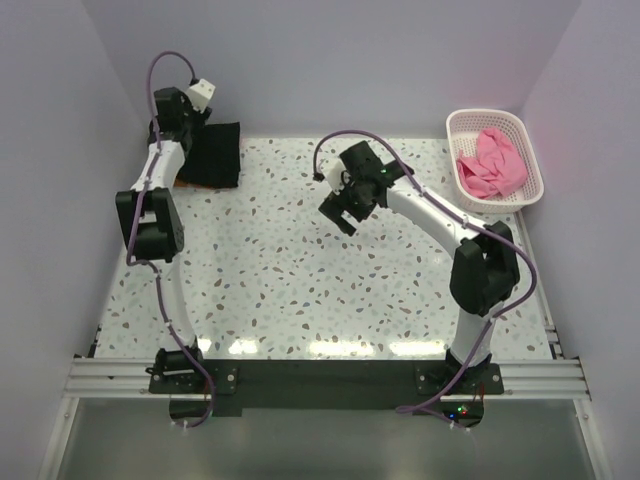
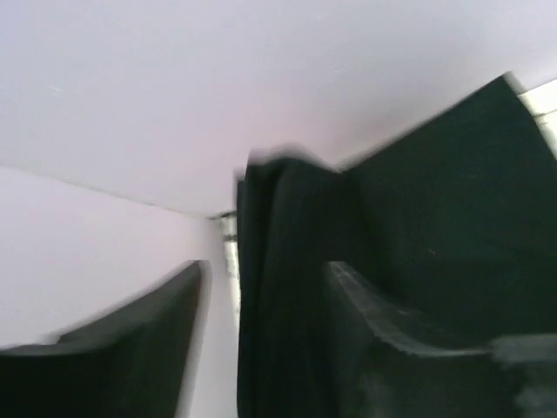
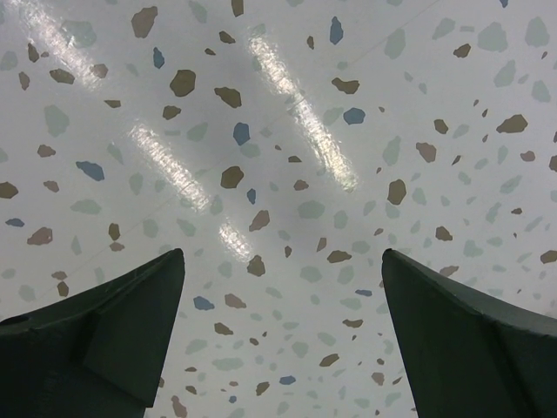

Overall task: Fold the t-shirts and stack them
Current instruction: Neatly place the folded tshirt to the corner, then reset both grippers

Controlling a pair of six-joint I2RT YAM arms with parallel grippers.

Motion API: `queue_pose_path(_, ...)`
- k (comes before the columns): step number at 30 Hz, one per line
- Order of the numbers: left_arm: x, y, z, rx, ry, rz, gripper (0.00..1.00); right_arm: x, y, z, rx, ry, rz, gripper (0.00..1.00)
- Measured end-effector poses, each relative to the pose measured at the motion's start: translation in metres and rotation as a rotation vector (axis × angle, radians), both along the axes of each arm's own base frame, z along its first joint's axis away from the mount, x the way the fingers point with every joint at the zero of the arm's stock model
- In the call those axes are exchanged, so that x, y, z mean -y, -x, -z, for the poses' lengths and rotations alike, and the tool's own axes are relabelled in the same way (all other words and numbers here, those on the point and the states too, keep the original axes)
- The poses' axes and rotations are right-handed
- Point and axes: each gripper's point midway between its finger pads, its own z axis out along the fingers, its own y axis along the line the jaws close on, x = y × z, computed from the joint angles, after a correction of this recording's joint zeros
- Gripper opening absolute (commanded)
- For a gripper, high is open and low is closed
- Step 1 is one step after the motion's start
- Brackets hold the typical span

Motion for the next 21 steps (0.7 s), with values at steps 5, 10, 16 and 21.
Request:
queue_pose_path(5,-0.03,-0.017,-0.002,0.071,-0.012,-0.098,1.0,0.005,-0.002,-0.002,-0.003,0.003,0.012,0.98)
queue_pose_path(10,-0.058,-0.007,-0.025,0.098,0.095,-0.128,1.0,0.018,-0.012,-0.005,0.0,-0.008,0.057,0.99)
queue_pose_path(16,-0.025,0.032,-0.076,0.058,0.311,-0.058,1.0,0.036,-0.032,-0.023,0.026,-0.054,0.148,0.99)
queue_pose_path(21,0.044,0.081,-0.12,-0.014,0.455,0.106,1.0,0.052,-0.054,-0.049,0.049,-0.156,0.263,0.99)
